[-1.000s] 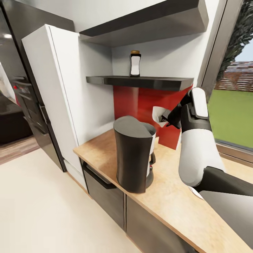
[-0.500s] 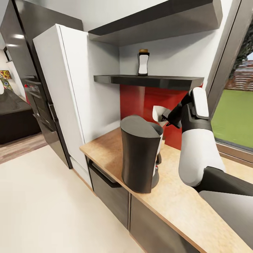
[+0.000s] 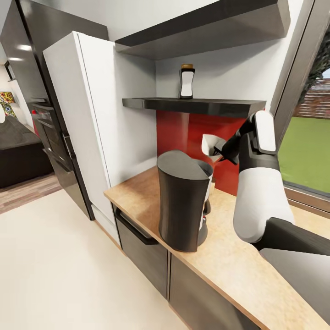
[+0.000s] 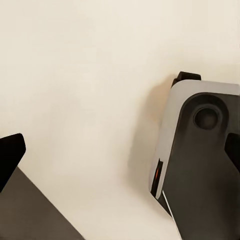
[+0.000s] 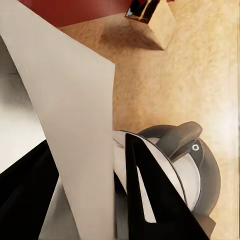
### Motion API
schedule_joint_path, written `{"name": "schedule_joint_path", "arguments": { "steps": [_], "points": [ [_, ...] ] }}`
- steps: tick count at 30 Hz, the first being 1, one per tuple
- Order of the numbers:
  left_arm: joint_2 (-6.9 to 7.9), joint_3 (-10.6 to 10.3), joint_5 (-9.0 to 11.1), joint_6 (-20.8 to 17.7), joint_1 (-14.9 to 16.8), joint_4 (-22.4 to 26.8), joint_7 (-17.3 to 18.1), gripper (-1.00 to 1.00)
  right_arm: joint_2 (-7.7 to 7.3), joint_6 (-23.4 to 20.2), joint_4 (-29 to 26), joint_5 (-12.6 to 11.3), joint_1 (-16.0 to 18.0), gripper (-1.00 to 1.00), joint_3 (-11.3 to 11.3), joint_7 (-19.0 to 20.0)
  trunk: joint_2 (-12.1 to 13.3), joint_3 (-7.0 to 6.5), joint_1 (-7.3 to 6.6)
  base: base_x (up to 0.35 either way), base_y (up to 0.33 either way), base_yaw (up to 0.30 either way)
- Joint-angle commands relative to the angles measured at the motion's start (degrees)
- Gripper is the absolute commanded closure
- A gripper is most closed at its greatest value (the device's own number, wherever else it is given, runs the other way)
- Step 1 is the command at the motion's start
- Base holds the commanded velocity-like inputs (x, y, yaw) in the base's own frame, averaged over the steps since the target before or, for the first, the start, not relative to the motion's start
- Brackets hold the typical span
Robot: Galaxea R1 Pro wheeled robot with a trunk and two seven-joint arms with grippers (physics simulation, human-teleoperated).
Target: Set up a coffee station on the kitchen countertop: keep the coffee maker on the countertop, move the bottle of coffee from the kitchen shelf to the counter next to the coffee maker, place a paper coffee filter on top of the coffee maker, put the saucer next to the coffee maker with the coffee cup on the saucer, and place the electric kettle next to the coffee maker.
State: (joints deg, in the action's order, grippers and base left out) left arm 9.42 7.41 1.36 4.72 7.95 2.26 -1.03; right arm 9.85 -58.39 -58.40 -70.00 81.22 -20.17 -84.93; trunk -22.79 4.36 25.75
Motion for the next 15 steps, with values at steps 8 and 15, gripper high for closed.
{"name": "schedule_joint_path", "arguments": {
  "steps": [8,15],
  "points": [
    [-0.02,0.23,0.14,0.20,0.06,-0.06,-0.03,-1.00,-0.01,-0.59,-1.29,-0.23,0.08,1.00,-0.13,-0.76,-0.12,-0.14,0.04,0.000,0.000,0.000],
    [-0.05,0.22,0.14,0.20,0.07,-0.06,-0.03,-1.00,0.02,-0.59,-1.28,-0.30,0.08,1.00,-0.13,-0.75,-0.12,-0.75,0.04,0.000,0.000,0.000]
  ]
}}
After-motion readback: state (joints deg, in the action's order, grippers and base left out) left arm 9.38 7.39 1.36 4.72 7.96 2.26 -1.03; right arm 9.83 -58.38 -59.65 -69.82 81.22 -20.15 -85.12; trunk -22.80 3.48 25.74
